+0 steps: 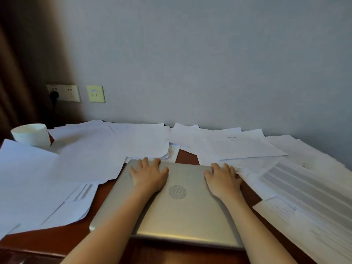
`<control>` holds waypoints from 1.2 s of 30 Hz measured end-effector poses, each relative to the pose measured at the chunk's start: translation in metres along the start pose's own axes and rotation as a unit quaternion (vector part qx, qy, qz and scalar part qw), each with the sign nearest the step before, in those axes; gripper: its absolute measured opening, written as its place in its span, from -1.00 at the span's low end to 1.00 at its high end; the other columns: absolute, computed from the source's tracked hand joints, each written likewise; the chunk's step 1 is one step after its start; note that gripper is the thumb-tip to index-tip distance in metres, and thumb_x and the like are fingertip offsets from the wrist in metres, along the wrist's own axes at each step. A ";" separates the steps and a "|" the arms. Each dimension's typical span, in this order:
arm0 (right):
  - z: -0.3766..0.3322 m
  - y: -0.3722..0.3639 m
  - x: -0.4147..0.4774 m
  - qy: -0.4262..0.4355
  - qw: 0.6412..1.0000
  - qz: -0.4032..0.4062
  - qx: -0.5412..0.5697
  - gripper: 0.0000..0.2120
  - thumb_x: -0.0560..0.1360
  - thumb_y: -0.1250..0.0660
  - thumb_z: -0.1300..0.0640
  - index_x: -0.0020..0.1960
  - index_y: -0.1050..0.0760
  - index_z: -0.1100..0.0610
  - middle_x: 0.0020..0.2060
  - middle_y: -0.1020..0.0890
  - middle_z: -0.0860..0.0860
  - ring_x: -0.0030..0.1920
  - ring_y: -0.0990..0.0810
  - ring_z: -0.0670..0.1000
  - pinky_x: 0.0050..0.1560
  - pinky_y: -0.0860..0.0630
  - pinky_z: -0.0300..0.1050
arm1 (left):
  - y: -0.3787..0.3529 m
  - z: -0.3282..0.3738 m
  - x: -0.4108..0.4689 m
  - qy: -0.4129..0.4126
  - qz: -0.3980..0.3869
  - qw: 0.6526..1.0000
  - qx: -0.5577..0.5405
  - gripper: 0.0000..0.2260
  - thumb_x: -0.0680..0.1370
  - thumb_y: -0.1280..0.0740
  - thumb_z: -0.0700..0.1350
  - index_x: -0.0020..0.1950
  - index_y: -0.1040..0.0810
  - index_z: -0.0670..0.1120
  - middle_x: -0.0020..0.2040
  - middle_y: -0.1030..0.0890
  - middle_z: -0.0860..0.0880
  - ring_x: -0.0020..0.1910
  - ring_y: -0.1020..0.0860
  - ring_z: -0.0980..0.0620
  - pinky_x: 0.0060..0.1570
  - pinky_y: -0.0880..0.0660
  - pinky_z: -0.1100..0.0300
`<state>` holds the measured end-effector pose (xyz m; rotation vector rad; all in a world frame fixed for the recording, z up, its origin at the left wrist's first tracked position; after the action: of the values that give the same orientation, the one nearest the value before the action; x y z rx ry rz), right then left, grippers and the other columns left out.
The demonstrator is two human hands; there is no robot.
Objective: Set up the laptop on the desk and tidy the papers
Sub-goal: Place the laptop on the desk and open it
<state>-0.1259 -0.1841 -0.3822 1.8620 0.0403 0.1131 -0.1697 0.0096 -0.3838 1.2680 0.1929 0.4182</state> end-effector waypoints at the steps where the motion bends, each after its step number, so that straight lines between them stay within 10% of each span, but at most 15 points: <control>1: 0.004 0.003 -0.008 -0.030 1.000 -0.001 0.006 -0.57 0.59 0.04 -0.08 0.39 -0.25 0.06 0.35 -0.29 0.14 0.37 -0.24 0.19 0.34 -0.23 0.21 | 0.005 -0.011 -0.004 0.029 0.001 1.000 0.005 -0.57 0.58 0.02 0.11 0.43 -0.25 0.06 0.44 -0.23 -0.16 0.45 -0.16 -0.13 0.38 -0.08 -0.16; 27: -0.001 0.019 -0.007 -0.225 0.969 0.009 0.102 -0.65 0.50 -0.22 0.06 0.24 -0.39 0.18 0.17 -0.41 0.21 0.18 -0.42 0.18 0.23 -0.43 0.10 | 0.044 -0.051 -0.047 0.184 -0.003 0.972 -0.146 -0.42 0.53 -0.22 0.12 0.39 -0.24 -0.24 0.34 -0.31 -0.28 0.34 -0.28 -0.24 0.27 -0.29 0.01; 36: -0.008 0.014 -0.008 -0.091 0.995 -0.001 -0.035 -0.58 0.61 0.02 -0.02 0.39 -0.24 0.13 0.34 -0.25 0.19 0.36 -0.23 0.21 0.32 -0.25 0.14 | 0.045 -0.050 -0.003 0.108 -0.075 0.978 -0.163 -0.45 0.61 -0.06 0.10 0.47 -0.20 -0.24 0.44 -0.29 -0.22 0.40 -0.27 -0.20 0.35 -0.21 0.07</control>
<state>-0.1355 -0.1812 -0.3668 1.7942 -0.0876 -0.0566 -0.2001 0.0629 -0.3563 0.8786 0.3852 0.4371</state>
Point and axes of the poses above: each hand's wrist, its own x-axis towards the middle knuckle, its own y-axis out of the back of the hand, z = x × y, the point moved 1 cm from there along x, towards the middle knuckle
